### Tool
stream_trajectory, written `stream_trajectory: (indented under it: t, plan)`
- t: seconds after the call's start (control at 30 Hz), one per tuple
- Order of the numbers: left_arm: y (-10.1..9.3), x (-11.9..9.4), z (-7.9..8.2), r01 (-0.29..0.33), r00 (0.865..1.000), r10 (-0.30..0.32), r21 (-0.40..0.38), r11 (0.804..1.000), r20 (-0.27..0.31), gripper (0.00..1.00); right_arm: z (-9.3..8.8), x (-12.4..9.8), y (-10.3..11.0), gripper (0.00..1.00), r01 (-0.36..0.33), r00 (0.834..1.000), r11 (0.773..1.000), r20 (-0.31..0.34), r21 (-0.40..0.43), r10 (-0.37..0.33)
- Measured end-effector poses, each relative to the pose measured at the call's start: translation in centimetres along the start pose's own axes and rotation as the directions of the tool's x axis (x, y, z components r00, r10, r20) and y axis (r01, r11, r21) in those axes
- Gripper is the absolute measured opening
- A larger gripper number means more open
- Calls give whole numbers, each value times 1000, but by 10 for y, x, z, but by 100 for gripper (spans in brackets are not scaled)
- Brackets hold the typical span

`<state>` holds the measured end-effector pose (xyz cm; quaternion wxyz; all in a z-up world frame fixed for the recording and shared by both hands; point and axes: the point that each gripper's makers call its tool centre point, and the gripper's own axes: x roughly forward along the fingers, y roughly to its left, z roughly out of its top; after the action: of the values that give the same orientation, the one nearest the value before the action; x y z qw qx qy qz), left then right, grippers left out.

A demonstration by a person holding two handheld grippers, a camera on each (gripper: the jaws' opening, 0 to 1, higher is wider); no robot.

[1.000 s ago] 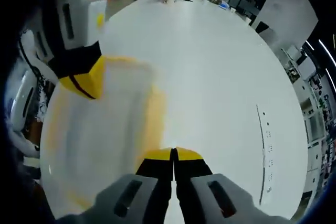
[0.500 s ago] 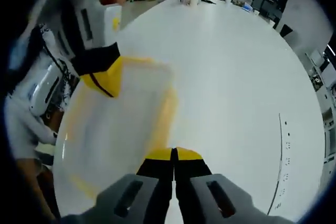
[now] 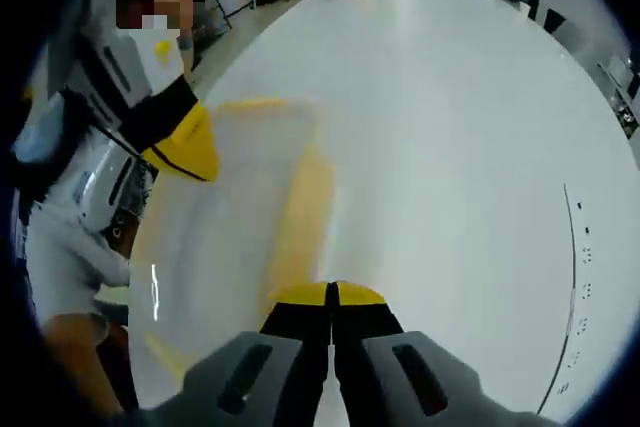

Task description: Snap each plastic latch of the storage box into its locked position after aligning the lid with the box until every specified latch is closed and the lid sits flush.

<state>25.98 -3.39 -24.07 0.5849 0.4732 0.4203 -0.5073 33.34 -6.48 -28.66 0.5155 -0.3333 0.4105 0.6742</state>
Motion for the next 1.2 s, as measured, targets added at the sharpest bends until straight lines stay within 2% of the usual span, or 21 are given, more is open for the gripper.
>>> stream_trajectory:
  t: [0.13,0.3,0.5,0.8,1.03,1.2]
  plan:
    - [4,1,-1,3,1000,-3,-1,1000,2,0,2,2,-2,0,-5,1000,1000,-7,14,5]
    - [3,2,-2,-11,1000,11,15,1000,-21,0,1,3,-1,0,-44,997,997,-66,64,48]
    - [4,1,-3,-16,999,17,18,1000,-47,0,1,3,3,0,-53,994,995,-92,85,60]
    - [10,-2,-3,3,1000,-3,4,1000,17,0,-1,1,0,0,-99,991,989,-79,107,108]
    - [12,1,1,11,999,-10,20,1000,-44,0,-3,-1,-1,0,-114,989,987,-83,117,124]
    - [13,0,0,24,1000,-23,23,999,-20,0,-5,0,0,0,-118,985,984,-111,130,133]
